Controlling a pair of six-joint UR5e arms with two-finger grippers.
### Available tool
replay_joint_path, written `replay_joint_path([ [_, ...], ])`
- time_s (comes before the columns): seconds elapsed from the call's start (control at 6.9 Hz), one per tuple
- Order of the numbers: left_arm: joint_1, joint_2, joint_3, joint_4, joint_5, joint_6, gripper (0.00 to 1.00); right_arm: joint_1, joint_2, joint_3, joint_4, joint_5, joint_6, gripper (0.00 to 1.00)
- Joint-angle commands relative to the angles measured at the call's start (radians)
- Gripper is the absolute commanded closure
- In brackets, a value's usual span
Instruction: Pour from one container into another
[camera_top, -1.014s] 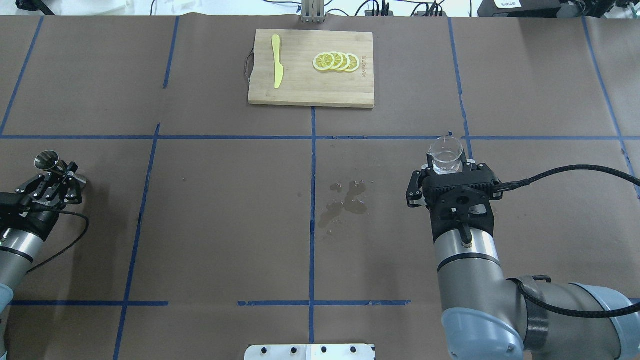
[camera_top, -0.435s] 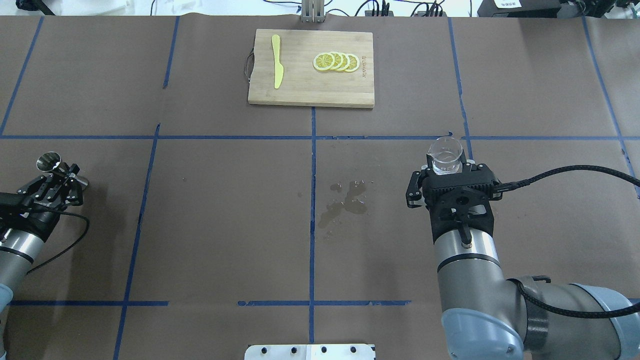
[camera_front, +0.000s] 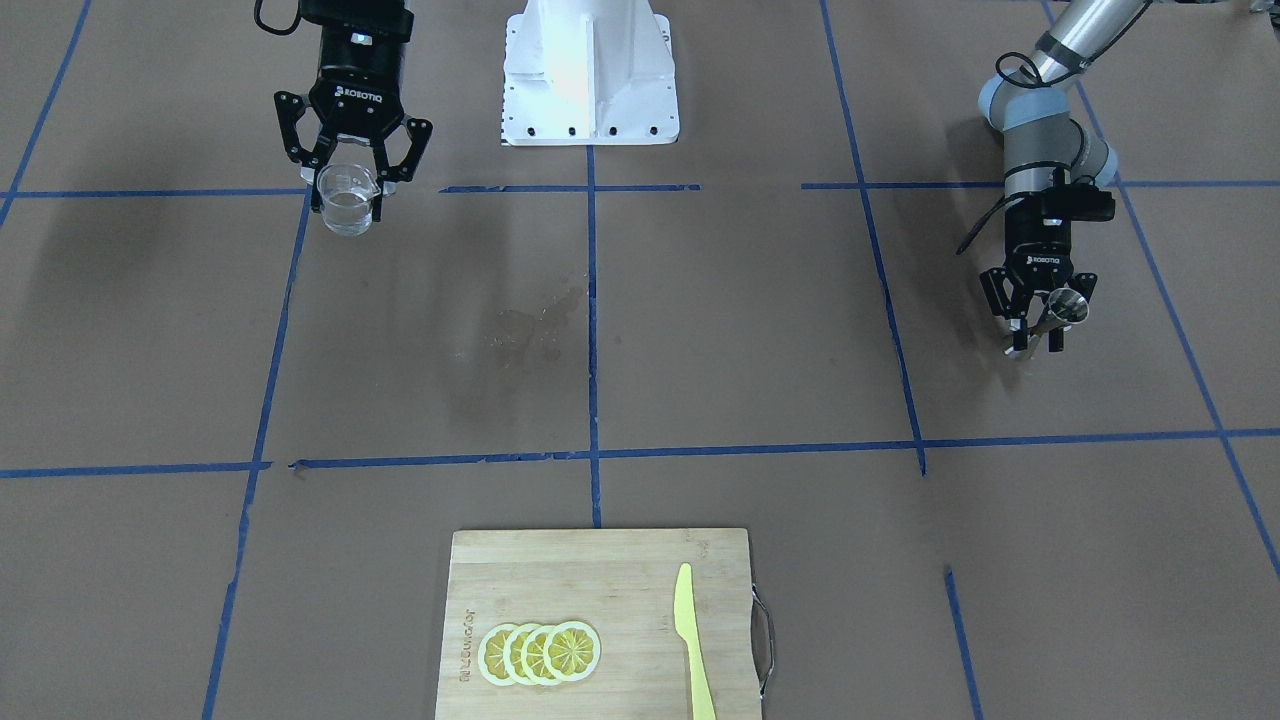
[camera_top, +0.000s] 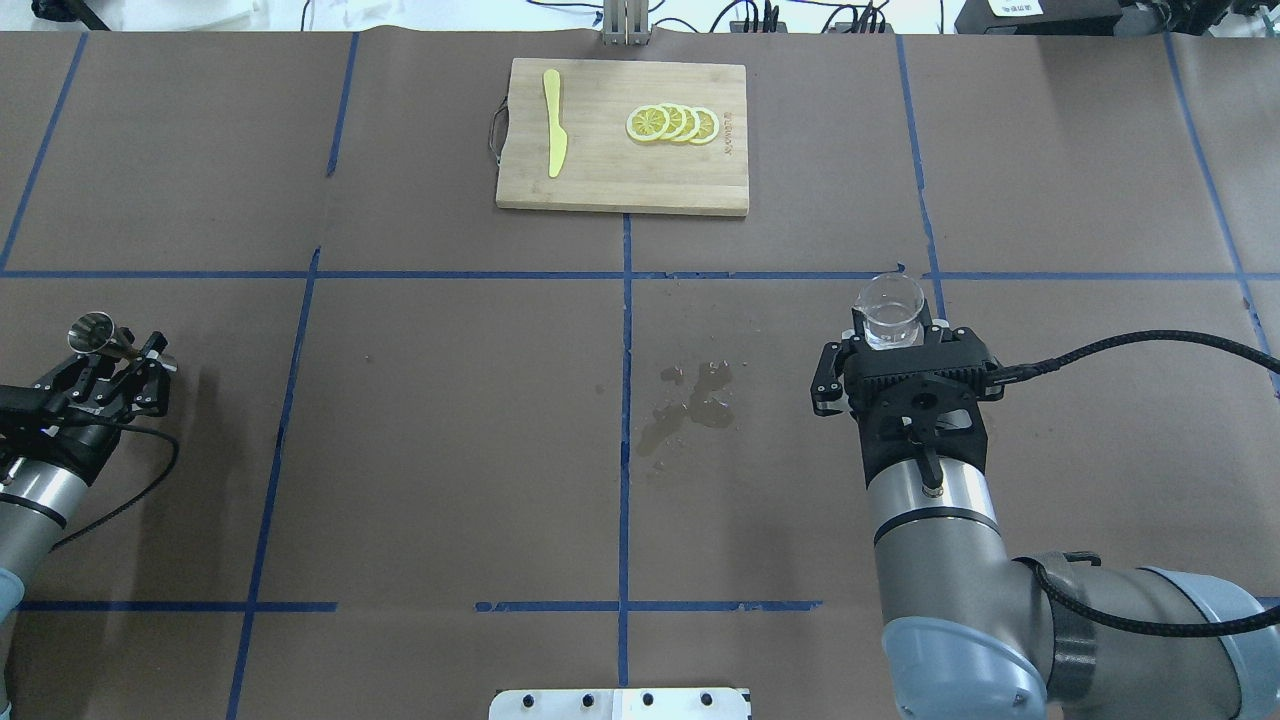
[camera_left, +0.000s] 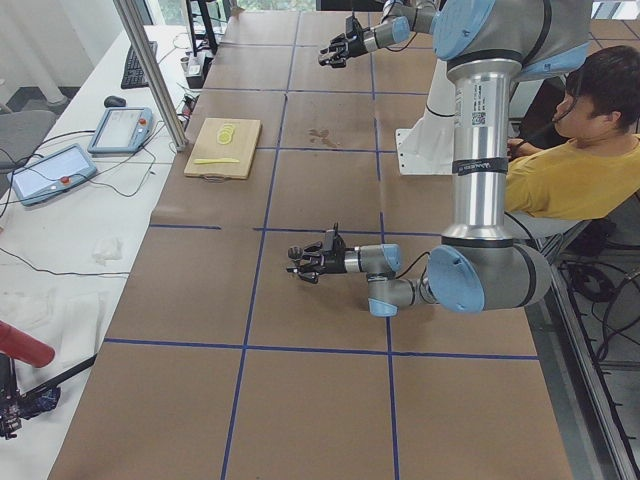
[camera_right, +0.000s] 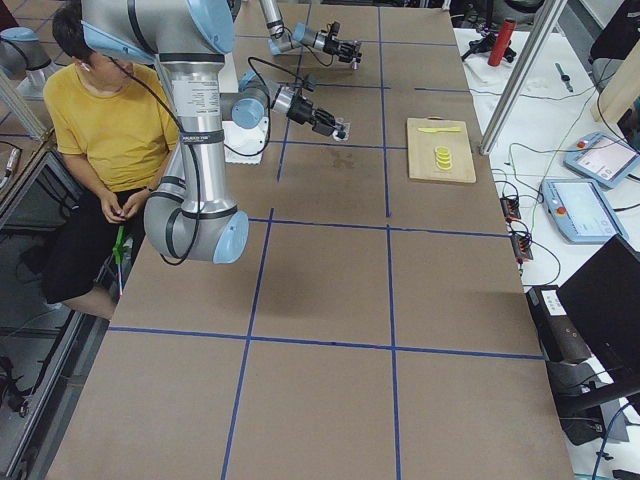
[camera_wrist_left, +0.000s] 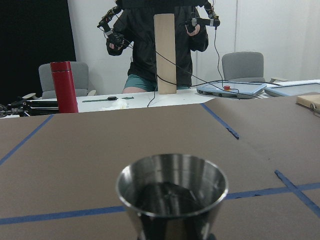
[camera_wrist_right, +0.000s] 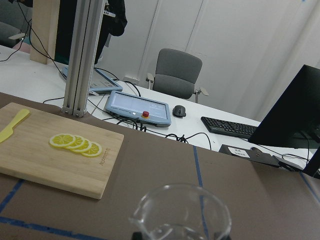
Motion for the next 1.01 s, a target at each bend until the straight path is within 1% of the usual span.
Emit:
replay_joint_path([
  [0.0,-0.001,0.024,-0.005,-0.008,0.001,-0.013,0.00,0.002,0.004,0.001,0.000,-0.001,0.000,1.00],
  [0.58,0.028,0.054,-0.014,-0.054,-0.008,-0.044,0.00,0.000,0.006,0.001,0.000,-0.001,0.000,1.00],
  [0.72,0.045,0.058,-0.031,-0.057,-0.008,-0.043,0.00,0.000,0.006,0.001,0.000,-0.001,0.000,1.00],
  [0.87,0.071,0.095,-0.055,-0.060,-0.007,-0.043,0.00,0.000,0.007,0.001,0.000,0.000,-0.002,1.00],
])
